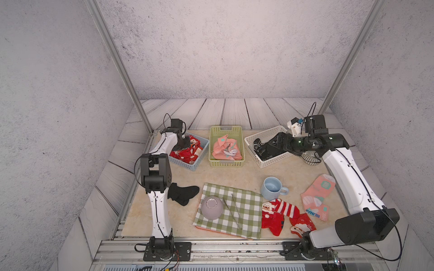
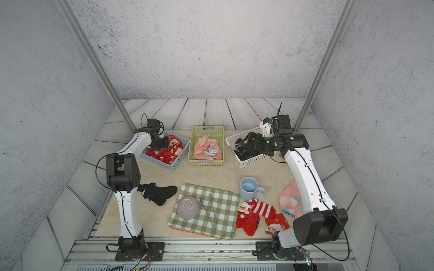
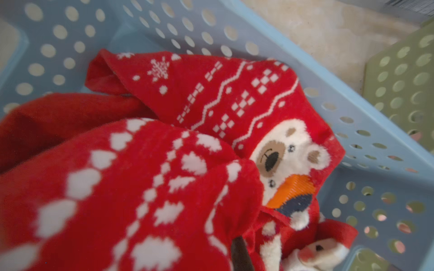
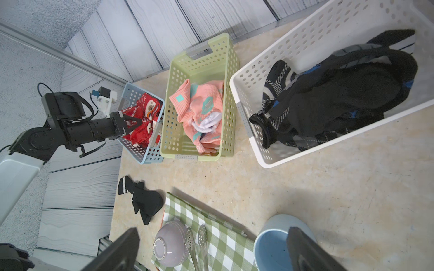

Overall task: Sort the socks into the basket by color
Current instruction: Place the sock in the bin.

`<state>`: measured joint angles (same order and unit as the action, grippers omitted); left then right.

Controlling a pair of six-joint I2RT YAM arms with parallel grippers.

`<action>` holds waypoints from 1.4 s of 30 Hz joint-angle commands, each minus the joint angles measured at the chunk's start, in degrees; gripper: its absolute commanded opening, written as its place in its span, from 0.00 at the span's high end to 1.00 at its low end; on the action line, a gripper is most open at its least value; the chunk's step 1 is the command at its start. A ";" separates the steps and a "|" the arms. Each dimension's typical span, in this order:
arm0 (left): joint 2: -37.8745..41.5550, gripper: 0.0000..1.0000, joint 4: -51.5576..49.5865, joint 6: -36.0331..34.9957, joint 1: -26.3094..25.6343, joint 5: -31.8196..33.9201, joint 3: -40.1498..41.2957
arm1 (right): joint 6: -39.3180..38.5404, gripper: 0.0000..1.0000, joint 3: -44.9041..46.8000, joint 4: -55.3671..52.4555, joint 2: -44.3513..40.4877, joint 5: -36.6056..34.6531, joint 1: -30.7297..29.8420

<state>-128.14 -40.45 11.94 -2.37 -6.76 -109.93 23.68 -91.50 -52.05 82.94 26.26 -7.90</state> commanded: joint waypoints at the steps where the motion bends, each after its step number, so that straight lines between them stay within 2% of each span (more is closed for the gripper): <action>1: -2.14 1.00 -4.91 0.88 0.59 0.43 -3.01 | -0.43 0.01 0.57 -0.47 0.14 -1.21 0.52; 5: -3.70 0.99 -6.95 1.22 1.09 -0.22 -3.81 | -0.19 0.01 0.95 -0.25 0.29 -1.28 0.80; 8: -3.53 0.90 -7.03 1.33 1.55 -1.46 -3.09 | 0.18 0.01 1.18 0.19 0.46 -1.04 0.79; 10: -2.45 0.80 -6.04 1.16 1.65 -1.98 -2.10 | 0.36 0.01 1.25 0.45 0.53 -1.08 0.84; 14: 0.26 0.47 -4.13 0.98 1.58 -2.20 -0.31 | 0.76 0.01 1.25 0.75 0.60 -0.74 0.81; 25: 8.67 0.35 -1.16 1.32 1.65 -6.85 3.08 | 1.80 0.01 1.37 1.63 1.08 -0.16 0.85; 30: 12.78 0.35 0.02 1.24 1.63 -6.32 4.86 | 2.16 0.01 1.50 1.87 1.52 0.17 0.80; 36: 14.94 0.45 3.06 1.44 1.59 -5.63 7.14 | 2.33 0.01 1.69 2.14 1.77 0.55 0.81; 38: 13.82 0.54 3.31 1.34 1.75 -5.31 6.57 | 2.42 0.01 2.00 2.48 1.66 0.71 0.83; 40: 11.83 0.71 2.52 2.13 2.17 -4.86 5.32 | 2.56 0.01 2.11 2.54 1.70 0.55 0.81; 41: 10.74 0.75 2.58 2.56 2.36 -4.84 5.10 | 2.47 0.01 2.08 2.51 1.67 0.44 0.79; 42: 9.85 0.76 2.88 2.90 2.56 -4.76 5.09 | 2.42 0.01 2.25 2.55 1.79 0.37 0.86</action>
<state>-115.09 -37.52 13.87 -0.78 -12.25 -104.12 25.74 -90.08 -49.82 84.16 26.37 -7.31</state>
